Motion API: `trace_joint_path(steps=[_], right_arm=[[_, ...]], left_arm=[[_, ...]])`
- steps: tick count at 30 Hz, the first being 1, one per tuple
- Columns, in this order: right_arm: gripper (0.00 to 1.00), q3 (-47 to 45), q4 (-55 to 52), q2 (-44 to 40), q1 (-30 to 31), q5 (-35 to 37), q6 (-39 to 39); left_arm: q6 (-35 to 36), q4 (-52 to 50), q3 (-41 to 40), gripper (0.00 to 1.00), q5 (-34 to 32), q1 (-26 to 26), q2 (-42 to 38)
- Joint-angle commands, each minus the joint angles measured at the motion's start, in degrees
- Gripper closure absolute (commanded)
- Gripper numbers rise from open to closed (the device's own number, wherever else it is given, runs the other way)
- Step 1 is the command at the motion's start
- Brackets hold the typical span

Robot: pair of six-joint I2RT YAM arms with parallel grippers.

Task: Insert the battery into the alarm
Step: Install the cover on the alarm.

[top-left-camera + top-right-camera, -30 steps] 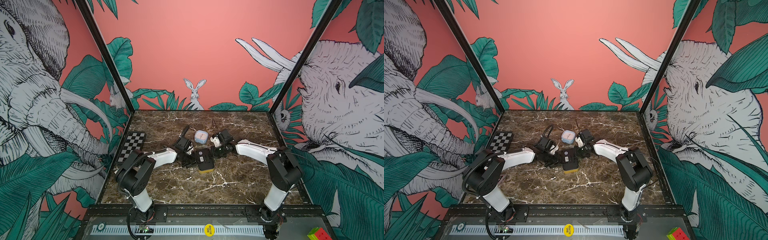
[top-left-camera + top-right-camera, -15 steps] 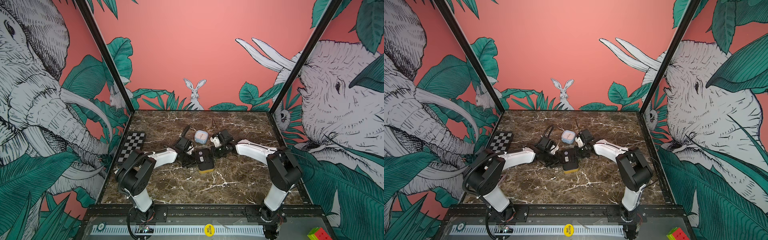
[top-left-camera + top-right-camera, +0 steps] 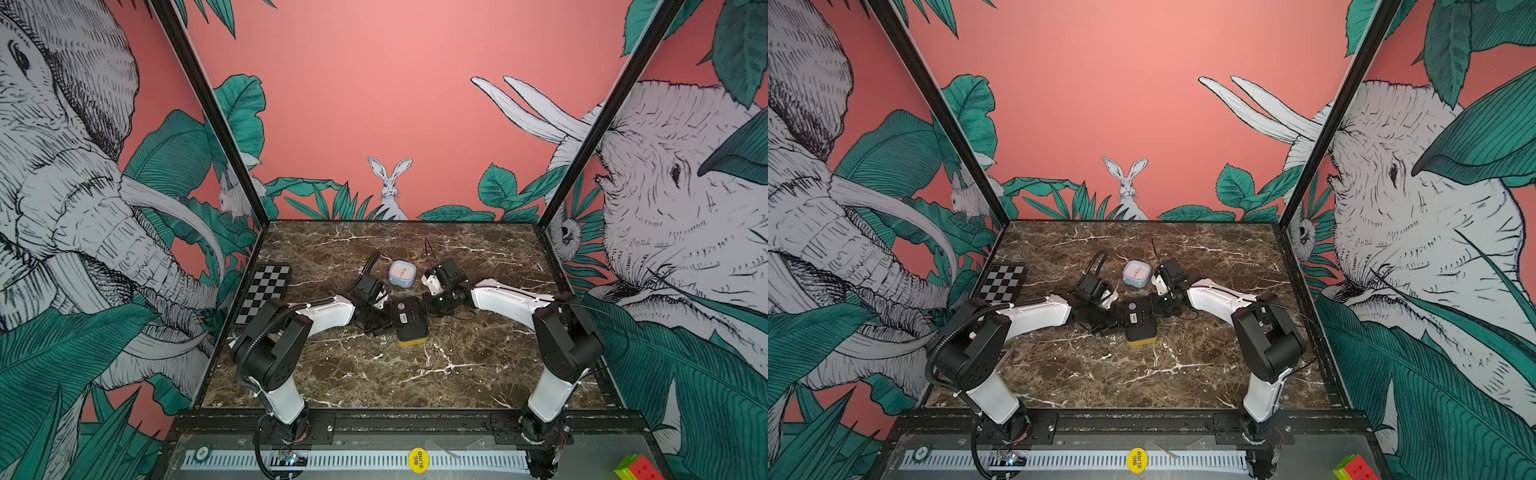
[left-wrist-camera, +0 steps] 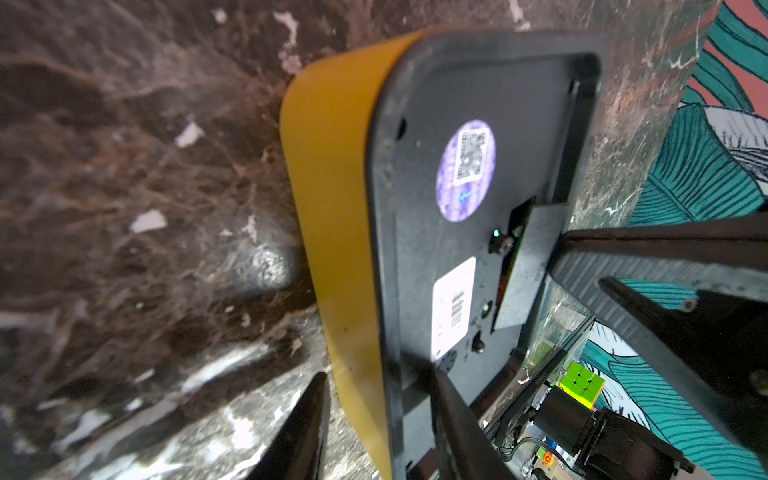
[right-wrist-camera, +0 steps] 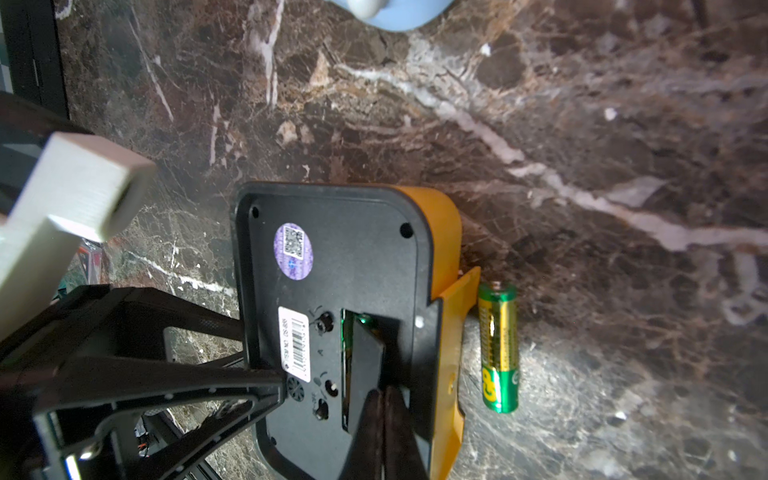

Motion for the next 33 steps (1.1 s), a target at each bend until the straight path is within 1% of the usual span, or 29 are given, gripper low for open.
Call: trace_joint_path(steps=[1, 10, 33], right_arm=[[1.0, 1.59, -0.59, 1.4, -0.12, 0.02, -0.66], [1.0, 2.07, -0.12, 1.93, -0.12, -1.19, -0.92], [1.0, 2.47, 0.83, 2.92, 0.06, -2.58, 1.54]], left_arm=[[-0.2, -0.73, 0.53, 0.58, -0.75, -0.4, 0.68], [-0.21, -0.59, 0.52, 0.58, -0.8, -0.48, 0.85], [-0.27, -0.45, 0.68, 0.59, -0.56, -0.48, 1.51]])
